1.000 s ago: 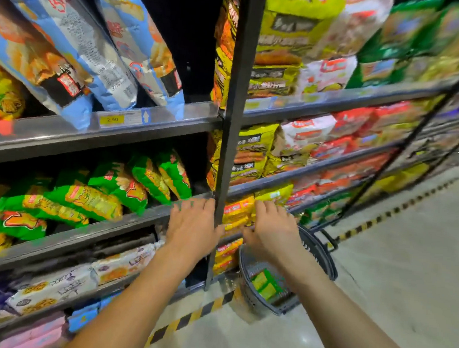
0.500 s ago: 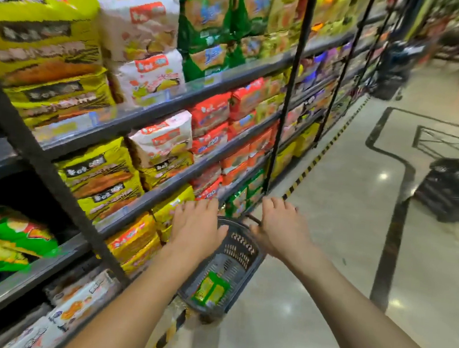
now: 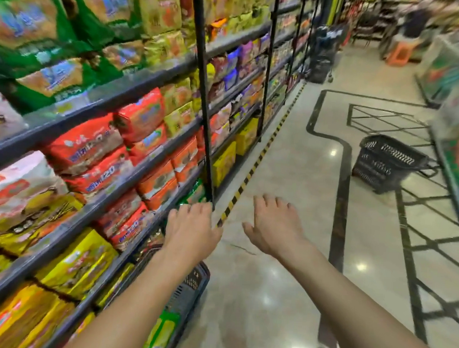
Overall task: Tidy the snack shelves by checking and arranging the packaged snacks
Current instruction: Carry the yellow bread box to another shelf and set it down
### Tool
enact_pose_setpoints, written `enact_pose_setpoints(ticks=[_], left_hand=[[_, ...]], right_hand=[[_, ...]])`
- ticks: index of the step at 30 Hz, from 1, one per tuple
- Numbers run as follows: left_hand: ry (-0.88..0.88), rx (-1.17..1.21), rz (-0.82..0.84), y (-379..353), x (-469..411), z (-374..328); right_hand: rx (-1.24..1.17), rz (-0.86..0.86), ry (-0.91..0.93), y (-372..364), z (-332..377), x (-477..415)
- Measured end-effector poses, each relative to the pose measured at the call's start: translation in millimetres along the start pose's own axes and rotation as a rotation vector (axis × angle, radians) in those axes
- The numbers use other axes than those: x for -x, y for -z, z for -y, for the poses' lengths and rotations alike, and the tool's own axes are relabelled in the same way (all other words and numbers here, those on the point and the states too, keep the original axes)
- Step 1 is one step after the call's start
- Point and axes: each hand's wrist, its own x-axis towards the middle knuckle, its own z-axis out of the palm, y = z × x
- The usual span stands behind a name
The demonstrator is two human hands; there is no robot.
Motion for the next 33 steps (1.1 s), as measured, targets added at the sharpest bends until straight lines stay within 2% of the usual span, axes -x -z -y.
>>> enact_pose_setpoints(ticks=[8, 24, 29, 33], left_hand=[[-0.080, 0.002, 0.002, -14, -134, -34], [-0.195, 0.095, 0.050, -1, -474, -61], [-0.168, 0.112, 0.105, -9, -565, -78], [-0.155, 0.089, 0.089, -17, -630, -98]], right_hand=[[0.003, 0.059, -0.058, -12, -61, -104], [0.021, 0.129, -0.193, 1, -156, -405], [0.011, 0.130, -0.196, -8, -194, -484], [-0.018, 0.142, -0.159, -23, -229, -552]])
